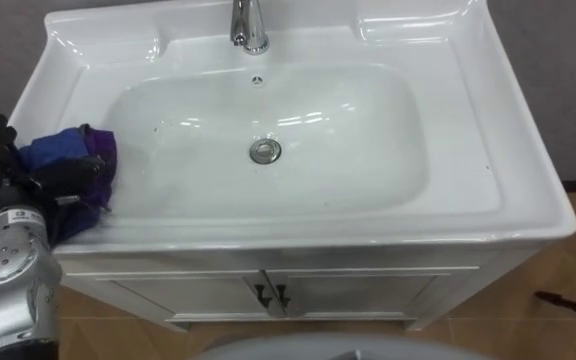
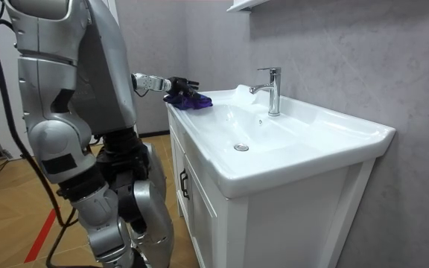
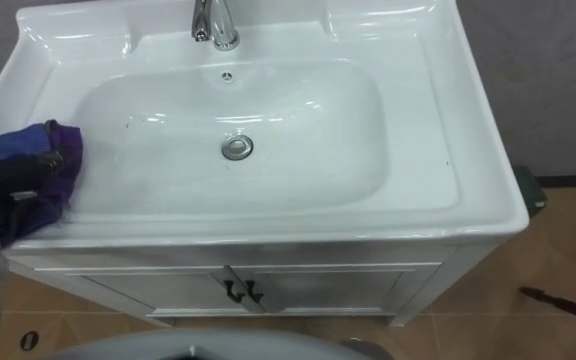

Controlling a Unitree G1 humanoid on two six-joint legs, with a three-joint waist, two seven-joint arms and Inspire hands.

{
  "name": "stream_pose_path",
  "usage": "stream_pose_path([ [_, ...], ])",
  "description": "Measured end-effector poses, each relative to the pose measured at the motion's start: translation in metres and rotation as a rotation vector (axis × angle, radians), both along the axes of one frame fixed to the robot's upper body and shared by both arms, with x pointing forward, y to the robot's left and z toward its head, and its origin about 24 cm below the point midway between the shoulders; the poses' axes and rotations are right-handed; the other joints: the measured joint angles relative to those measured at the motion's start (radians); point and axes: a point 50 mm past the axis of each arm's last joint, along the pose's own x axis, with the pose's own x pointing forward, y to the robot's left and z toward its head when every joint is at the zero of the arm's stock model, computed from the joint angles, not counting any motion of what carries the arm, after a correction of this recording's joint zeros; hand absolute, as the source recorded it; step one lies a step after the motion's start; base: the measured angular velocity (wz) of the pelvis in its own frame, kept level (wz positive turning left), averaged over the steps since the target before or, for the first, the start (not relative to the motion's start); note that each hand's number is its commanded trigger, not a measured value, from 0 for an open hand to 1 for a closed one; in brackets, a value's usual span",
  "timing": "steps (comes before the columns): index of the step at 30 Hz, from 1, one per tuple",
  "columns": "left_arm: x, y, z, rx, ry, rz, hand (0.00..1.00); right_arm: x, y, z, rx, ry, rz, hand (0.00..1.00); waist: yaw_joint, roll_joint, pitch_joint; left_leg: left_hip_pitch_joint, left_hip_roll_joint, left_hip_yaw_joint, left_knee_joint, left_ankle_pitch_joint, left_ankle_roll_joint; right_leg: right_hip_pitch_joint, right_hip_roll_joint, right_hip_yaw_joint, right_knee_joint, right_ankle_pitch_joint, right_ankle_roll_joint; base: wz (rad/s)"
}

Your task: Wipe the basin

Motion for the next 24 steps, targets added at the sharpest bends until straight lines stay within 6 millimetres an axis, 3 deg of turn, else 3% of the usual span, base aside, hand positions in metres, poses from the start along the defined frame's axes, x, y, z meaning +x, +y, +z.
stream_pose_path([
  [8, -0.0059, 0.0007, -0.0049, -0.052, -0.004, 0.038, 0.0, 0.0016, 0.0007, 0.0005, -0.001, -0.005, 0.004, 0.0, 0.001, 0.015, -0.004, 0.013, -0.001, 0.005, -0.006, -0.001, 0.0, 0.002, 0.001, 0.016, 0.003, -0.002, 0.004, -0.05],
  [24, -0.0061, 0.0009, -0.0047, -0.052, -0.005, 0.044, 0.0, 0.0046, 0.0025, 0.0007, 0.004, -0.022, 0.007, 0.0, -0.003, 0.015, -0.0038, 0.016, -0.001, 0.005, -0.003, -0.001, 0.0, 0.011, 0.0, 0.014, -0.003, -0.002, 0.005, 0.0],
])
